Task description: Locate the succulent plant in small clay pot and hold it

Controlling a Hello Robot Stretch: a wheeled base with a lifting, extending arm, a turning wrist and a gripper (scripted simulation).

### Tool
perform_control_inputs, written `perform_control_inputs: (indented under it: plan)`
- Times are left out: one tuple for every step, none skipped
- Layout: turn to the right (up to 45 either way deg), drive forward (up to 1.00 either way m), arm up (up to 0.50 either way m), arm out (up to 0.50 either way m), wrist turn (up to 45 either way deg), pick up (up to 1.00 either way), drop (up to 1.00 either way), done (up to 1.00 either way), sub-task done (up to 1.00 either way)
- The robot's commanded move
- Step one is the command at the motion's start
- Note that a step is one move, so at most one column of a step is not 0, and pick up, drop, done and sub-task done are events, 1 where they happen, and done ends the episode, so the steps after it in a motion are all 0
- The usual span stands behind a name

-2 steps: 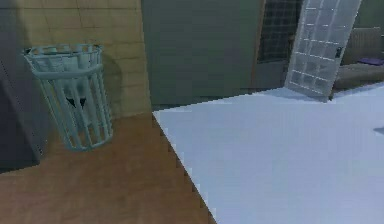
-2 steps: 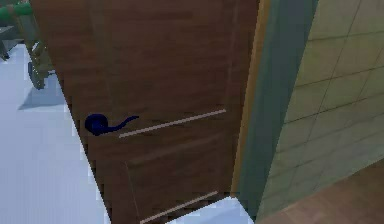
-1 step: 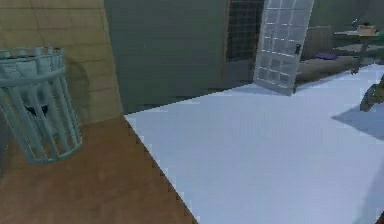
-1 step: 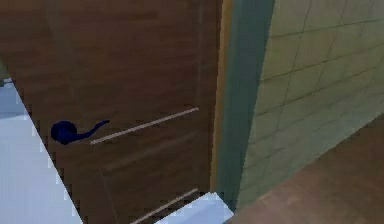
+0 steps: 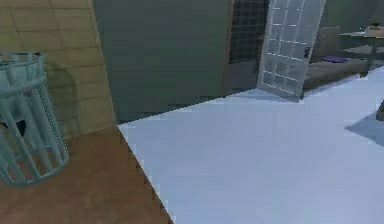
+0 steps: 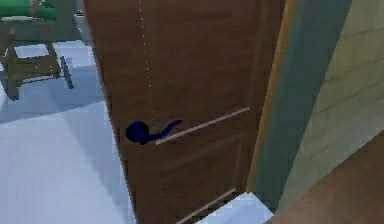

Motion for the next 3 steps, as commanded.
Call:
perform_control_inputs:
  plan:
    - [12.0, 0.00, 0.00, 0.00, 0.0, 0.00, 0.00, 0.00, 0.00]
    - [0.0, 0.45, 0.00, 0.00, 0.0, 0.00, 0.00, 0.00, 0.00]
    - [36.0, 0.00, 0.00, 0.00, 0.0, 0.00, 0.00, 0.00, 0.00]
